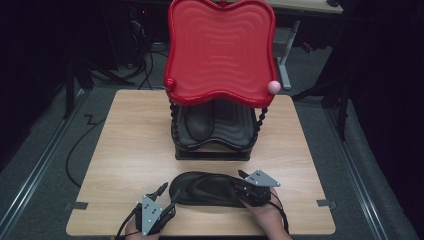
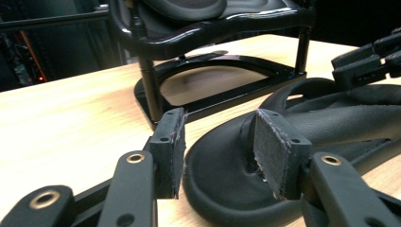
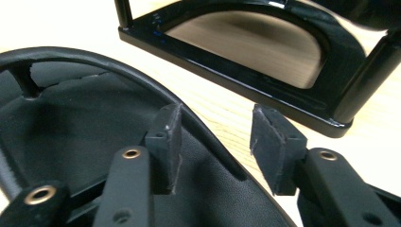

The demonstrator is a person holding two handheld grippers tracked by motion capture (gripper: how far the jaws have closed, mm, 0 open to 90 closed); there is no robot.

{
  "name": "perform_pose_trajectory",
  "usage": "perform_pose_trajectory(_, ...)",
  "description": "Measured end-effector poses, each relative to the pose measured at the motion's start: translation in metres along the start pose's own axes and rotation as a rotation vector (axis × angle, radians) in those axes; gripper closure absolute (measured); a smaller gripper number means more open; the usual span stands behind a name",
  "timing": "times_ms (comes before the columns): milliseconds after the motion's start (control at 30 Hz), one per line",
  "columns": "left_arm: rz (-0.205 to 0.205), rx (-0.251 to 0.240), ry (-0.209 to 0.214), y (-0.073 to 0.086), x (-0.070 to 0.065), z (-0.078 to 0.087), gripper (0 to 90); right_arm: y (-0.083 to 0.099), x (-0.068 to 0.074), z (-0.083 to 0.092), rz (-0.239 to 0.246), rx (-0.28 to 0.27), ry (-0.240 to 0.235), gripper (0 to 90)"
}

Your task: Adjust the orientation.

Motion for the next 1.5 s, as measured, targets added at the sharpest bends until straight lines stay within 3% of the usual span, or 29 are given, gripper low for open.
perform_pose_trajectory(167, 0.007, 0.004, -0.012, 0.001, 0.004, 0.003, 53.9, 0.002, -0.003, -0.005, -0.024, 0.042, -0.032, 62.2)
perform_pose_trajectory(300, 0.007, 0.003, -0.010, 0.001, 0.004, 0.002, 53.9, 0.001, 0.001, -0.004, 0.015, 0.045, -0.026, 71.6)
perform_pose_trajectory(467, 0.006, 0.000, 0.003, -0.001, 0.001, -0.002, 53.9, 0.003, 0.006, 0.002, 0.024, 0.040, -0.042, 83.8)
perform_pose_trajectory(667, -0.001, 0.001, 0.037, -0.003, -0.007, -0.011, 53.8, 0.009, 0.015, 0.013, 0.048, 0.037, -0.054, 84.3)
perform_pose_trajectory(767, -0.005, 0.003, 0.058, -0.004, -0.012, -0.017, 53.7, 0.012, 0.017, 0.021, 0.024, 0.016, -0.067, 73.0)
perform_pose_trajectory(833, -0.010, 0.004, 0.073, -0.005, -0.016, -0.021, 53.6, 0.012, 0.015, 0.027, 0.014, -0.002, -0.048, 72.9)
perform_pose_trajectory(933, -0.010, 0.007, 0.090, -0.005, -0.021, -0.026, 53.6, 0.015, 0.004, 0.034, -0.003, -0.009, 0.017, 76.7)
perform_pose_trajectory(1033, -0.017, 0.007, 0.105, -0.006, -0.025, -0.029, 53.6, 0.023, -0.009, 0.032, -0.019, 0.036, 0.084, 80.9)
perform_pose_trajectory(1100, -0.016, 0.006, 0.113, -0.007, -0.028, -0.031, 53.5, 0.030, -0.014, 0.027, -0.027, 0.073, 0.088, 83.3)
perform_pose_trajectory(1233, -0.021, 0.003, 0.122, -0.008, -0.030, -0.033, 53.3, 0.036, -0.005, 0.026, -0.004, 0.105, 0.055, 85.0)
perform_pose_trajectory(1333, -0.015, 0.002, 0.121, -0.008, -0.030, -0.035, 52.8, 0.037, 0.009, 0.029, 0.039, 0.101, 0.034, 85.3)
perform_pose_trajectory(1500, -0.001, -0.013, 0.102, -0.013, -0.023, -0.034, 52.1, 0.038, 0.029, 0.032, 0.052, 0.093, -0.022, 84.7)
Point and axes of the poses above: each handheld gripper's, and its own axes: z roughly backward along the jaws, y roughly out of its underside, x roughly to its left, the point moved 5 cm from there along -z, roughly forward along the jaws, and after that the axes turned 2 degrees about z, right-handed, at the moved point
